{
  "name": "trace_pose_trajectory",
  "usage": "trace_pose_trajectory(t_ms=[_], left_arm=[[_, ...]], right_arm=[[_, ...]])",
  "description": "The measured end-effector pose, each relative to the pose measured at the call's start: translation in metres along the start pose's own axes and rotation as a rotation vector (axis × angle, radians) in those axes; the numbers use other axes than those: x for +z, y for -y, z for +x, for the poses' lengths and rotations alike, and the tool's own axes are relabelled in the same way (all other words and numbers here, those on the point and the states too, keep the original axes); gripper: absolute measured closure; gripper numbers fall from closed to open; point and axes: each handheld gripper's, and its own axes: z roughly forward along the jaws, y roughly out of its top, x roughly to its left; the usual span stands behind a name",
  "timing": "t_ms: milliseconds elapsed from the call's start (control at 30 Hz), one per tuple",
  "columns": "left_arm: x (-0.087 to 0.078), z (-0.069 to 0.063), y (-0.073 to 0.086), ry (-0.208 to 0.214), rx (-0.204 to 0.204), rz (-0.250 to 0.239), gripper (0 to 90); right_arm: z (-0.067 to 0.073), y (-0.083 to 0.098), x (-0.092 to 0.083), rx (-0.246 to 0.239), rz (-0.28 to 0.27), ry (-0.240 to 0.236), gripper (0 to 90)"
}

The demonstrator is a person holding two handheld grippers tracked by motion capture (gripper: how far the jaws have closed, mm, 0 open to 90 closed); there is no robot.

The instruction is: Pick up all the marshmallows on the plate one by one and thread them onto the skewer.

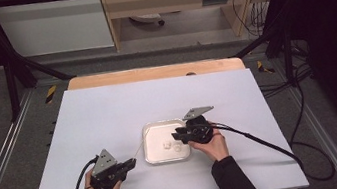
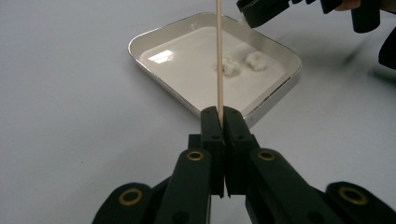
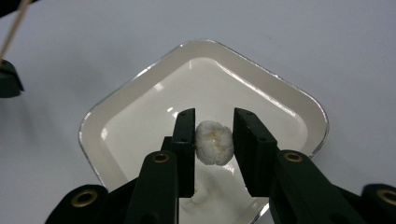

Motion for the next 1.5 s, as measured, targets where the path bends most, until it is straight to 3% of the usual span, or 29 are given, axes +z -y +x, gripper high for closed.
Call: trace_pose_trajectory(t_ms=[300, 700, 867, 1033, 1500], left_arm=[[0.000, -0.003, 0.000, 0.005, 0.014, -0.011, 88.4], [0.001, -0.007, -0.001, 0.011, 0.023, -0.038, 88.4], [0.002, -0.009, -0.002, 0.020, 0.026, -0.049, 88.4], [0.003, -0.012, -0.002, 0.030, 0.038, -0.056, 88.4], [0.004, -0.016, -0.004, 0.037, 0.054, -0.075, 88.4]], right_arm=[[0.006, -0.009, -0.026, 0.035, -0.063, -0.055, 70.7], [0.010, -0.021, -0.048, 0.109, -0.207, -0.154, 71.0], [0.009, -0.024, -0.052, 0.138, -0.245, -0.189, 71.3], [0.013, -0.031, -0.052, 0.135, -0.264, -0.213, 71.3], [0.015, -0.046, -0.038, 0.196, -0.306, -0.296, 71.7]])
